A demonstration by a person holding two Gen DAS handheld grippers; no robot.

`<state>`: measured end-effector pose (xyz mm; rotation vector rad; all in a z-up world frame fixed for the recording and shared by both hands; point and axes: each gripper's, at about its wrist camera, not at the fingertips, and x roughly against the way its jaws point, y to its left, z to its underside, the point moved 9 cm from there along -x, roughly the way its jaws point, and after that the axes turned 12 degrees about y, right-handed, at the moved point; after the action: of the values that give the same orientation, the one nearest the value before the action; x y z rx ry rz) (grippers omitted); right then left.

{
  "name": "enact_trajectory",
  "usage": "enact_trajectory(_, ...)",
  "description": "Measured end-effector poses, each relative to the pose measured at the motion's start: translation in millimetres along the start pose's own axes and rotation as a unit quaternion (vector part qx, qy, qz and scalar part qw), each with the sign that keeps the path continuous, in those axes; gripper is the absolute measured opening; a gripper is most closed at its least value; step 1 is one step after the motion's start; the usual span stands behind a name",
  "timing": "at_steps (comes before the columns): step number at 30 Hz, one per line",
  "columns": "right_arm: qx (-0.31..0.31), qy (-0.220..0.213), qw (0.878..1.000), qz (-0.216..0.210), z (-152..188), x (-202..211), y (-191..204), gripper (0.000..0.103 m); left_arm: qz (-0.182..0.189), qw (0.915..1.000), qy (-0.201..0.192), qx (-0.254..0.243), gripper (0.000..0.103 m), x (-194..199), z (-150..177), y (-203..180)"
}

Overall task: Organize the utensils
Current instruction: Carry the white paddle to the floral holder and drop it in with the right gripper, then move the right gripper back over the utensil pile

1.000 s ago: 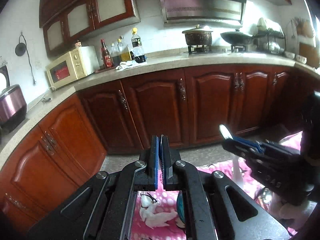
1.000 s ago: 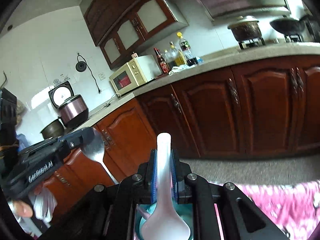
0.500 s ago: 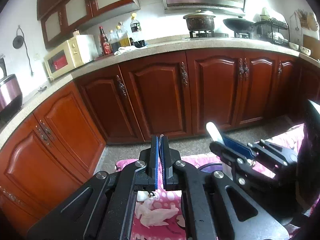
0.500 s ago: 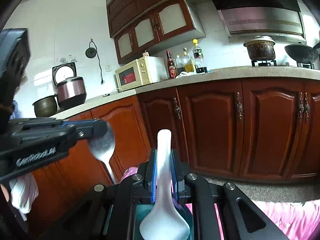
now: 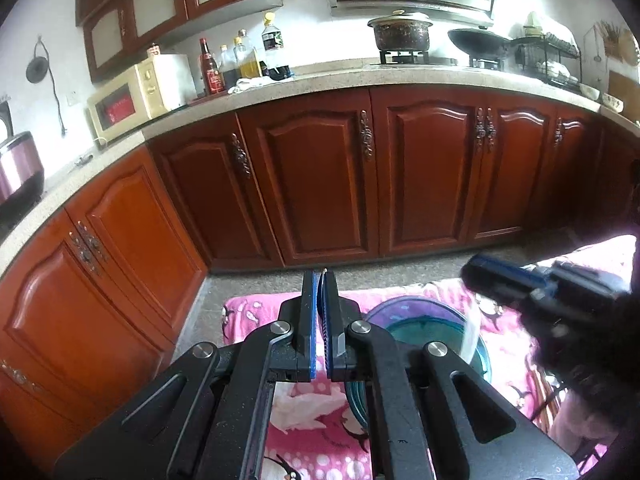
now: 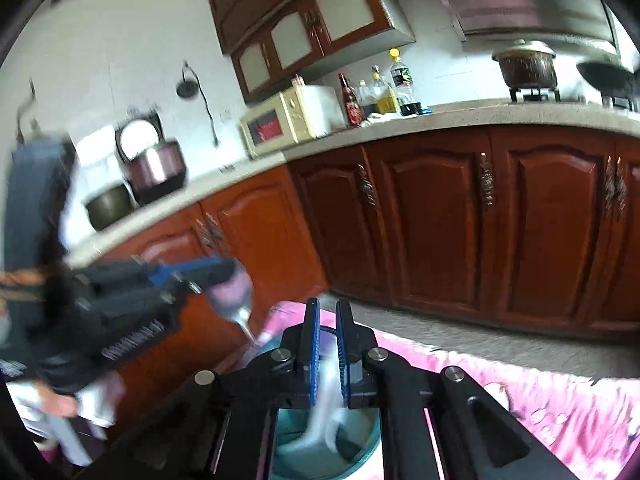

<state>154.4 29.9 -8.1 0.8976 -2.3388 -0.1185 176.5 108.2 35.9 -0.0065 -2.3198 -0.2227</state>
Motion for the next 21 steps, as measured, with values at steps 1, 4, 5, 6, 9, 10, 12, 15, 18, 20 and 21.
enact_trajectory(1, -0.006, 0.000, 1.000, 0.001, 0.0, 5.8, -1.9, 0.013, 0.001, 1.0000, 0.002, 0.004, 0.002, 0.9, 1.1, 1.5)
enact_trajectory(4, -0.026, 0.026, 0.999, 0.006, 6.0, 19.8, -11.3, 0.036, 0.026, 0.9992, 0.017, 0.026, 0.004, 1.5, 4.5, 5.3)
enact_trajectory(5, -0.031, 0.031, 0.999, 0.004, 8.7, 24.6, -13.5, 0.036, 0.032, 0.9988, 0.019, 0.033, 0.011, 3.0, 6.1, 6.9)
enact_trajectory(6, -0.038, 0.038, 0.999, 0.005, 14.1, 33.2, -17.5, 0.036, 0.032, 0.9987, 0.019, 0.036, 0.016, 4.7, 6.8, 7.8)
enact_trajectory(9, -0.043, 0.057, 0.997, 0.024, 32.0, 53.2, -27.3, 0.038, 0.042, 0.9979, 0.017, 0.046, 0.042, 14.2, 9.6, 11.4)
enact_trajectory(10, -0.042, 0.064, 0.997, 0.032, 38.2, 59.7, -29.9, 0.039, 0.044, 0.9976, 0.017, 0.050, 0.044, 16.9, 10.4, 12.4)
enact_trajectory(12, -0.043, 0.072, 0.996, 0.040, 47.7, 72.6, -35.2, 0.040, 0.047, 0.9972, 0.018, 0.056, 0.046, 24.1, 13.0, 13.3)
enact_trajectory(15, -0.049, 0.086, 0.993, 0.057, 65.4, 89.7, -42.9, 0.040, 0.058, 0.9965, 0.018, 0.058, 0.048, 37.3, 18.5, 6.8)
enact_trajectory(18, -0.054, 0.097, 0.991, 0.079, 81.9, 105.7, -49.9, 0.040, 0.069, 0.9956, 0.019, 0.059, 0.048, 47.2, 25.3, -5.3)
enact_trajectory(20, -0.058, 0.104, 0.989, 0.090, 90.0, 112.7, -53.6, 0.040, 0.078, 0.9951, 0.021, 0.058, 0.048, 52.7, 31.5, -17.2)
enact_trajectory(21, -0.059, 0.106, 0.988, 0.097, 95.4, 117.6, -55.3, 0.040, 0.080, 0.9949, 0.021, 0.057, 0.048, 54.4, 34.0, -21.7)
